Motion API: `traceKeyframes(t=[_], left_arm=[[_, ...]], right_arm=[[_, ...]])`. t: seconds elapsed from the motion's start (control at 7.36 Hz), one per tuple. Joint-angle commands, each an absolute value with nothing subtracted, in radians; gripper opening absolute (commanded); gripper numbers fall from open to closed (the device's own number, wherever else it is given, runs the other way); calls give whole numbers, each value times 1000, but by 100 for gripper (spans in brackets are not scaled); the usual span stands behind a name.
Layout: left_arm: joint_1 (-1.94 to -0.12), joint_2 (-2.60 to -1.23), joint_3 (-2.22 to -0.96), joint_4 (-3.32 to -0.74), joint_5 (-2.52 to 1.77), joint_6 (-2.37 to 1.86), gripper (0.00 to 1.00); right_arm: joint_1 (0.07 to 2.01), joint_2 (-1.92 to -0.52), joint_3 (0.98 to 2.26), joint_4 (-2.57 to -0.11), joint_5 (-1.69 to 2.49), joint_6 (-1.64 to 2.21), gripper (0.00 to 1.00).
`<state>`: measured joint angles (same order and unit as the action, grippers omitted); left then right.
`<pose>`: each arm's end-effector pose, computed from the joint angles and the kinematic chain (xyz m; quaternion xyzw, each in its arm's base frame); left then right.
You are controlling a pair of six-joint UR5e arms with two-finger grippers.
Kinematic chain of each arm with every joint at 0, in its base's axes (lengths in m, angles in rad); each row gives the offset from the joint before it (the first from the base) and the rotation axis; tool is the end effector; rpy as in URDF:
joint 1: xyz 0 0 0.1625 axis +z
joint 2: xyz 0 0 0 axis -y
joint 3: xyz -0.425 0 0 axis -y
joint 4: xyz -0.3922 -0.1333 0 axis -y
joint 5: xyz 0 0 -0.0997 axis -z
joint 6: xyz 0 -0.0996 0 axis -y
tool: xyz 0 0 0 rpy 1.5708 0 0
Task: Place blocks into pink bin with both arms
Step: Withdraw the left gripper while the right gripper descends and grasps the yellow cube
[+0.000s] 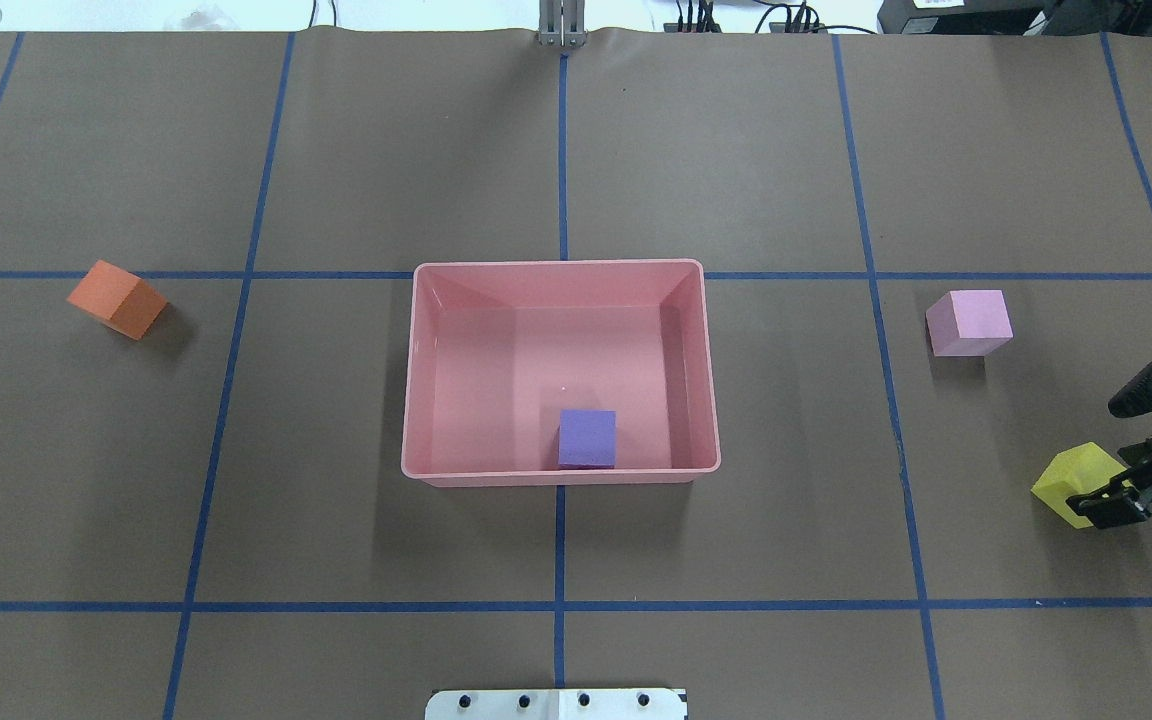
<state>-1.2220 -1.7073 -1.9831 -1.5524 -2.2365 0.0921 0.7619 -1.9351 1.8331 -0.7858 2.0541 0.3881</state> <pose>0.1096 -0.5114 0.3961 0.2053 0.3444 0.2830 0.8713 -0.2089 -0.3196 0.6050 0.1416 -0.3695 -0.2694 0.8780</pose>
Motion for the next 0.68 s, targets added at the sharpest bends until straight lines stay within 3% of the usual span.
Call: traceKeyframes(t=[0.0, 0.14, 0.54], left_arm=[[-1223, -1707, -1983, -1552, -2237, 91, 100], [-1223, -1707, -1985, -1554, -2237, 91, 100], [-1229, -1706, -1985, -1554, -2237, 86, 100]], right_arm=[[750, -1921, 1825, -784, 2045, 431, 22], [752, -1921, 1828, -784, 2045, 431, 0], [796, -1802, 1871, -798, 2062, 629, 0]])
